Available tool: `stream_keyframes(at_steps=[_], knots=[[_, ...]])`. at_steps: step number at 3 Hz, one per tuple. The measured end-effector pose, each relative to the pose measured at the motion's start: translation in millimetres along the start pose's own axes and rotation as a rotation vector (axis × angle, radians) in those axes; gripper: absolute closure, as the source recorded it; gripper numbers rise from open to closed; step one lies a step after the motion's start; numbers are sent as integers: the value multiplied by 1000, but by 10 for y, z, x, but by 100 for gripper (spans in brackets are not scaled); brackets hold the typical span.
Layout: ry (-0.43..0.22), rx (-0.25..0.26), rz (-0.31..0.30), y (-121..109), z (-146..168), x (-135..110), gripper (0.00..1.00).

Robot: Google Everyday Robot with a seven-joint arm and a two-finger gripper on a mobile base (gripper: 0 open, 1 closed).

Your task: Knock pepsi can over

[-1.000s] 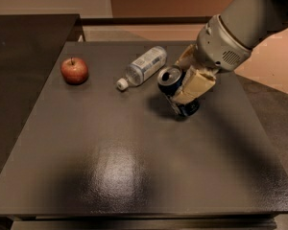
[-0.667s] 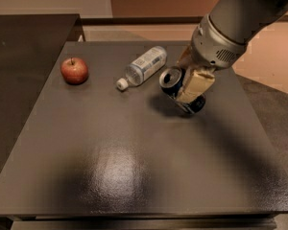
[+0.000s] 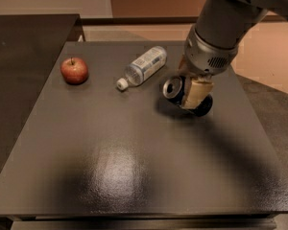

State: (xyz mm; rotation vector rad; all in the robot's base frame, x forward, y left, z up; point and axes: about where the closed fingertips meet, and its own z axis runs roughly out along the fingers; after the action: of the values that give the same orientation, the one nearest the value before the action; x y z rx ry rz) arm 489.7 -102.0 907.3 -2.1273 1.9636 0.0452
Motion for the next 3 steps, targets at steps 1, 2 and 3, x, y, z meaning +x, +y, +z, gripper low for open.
stream_keyframes(at_steps=[1, 2, 3], knots=[[44, -17, -30, 37, 82, 5, 37], [40, -12, -28, 29, 75, 0, 14], [40, -8, -29, 26, 75, -5, 0]])
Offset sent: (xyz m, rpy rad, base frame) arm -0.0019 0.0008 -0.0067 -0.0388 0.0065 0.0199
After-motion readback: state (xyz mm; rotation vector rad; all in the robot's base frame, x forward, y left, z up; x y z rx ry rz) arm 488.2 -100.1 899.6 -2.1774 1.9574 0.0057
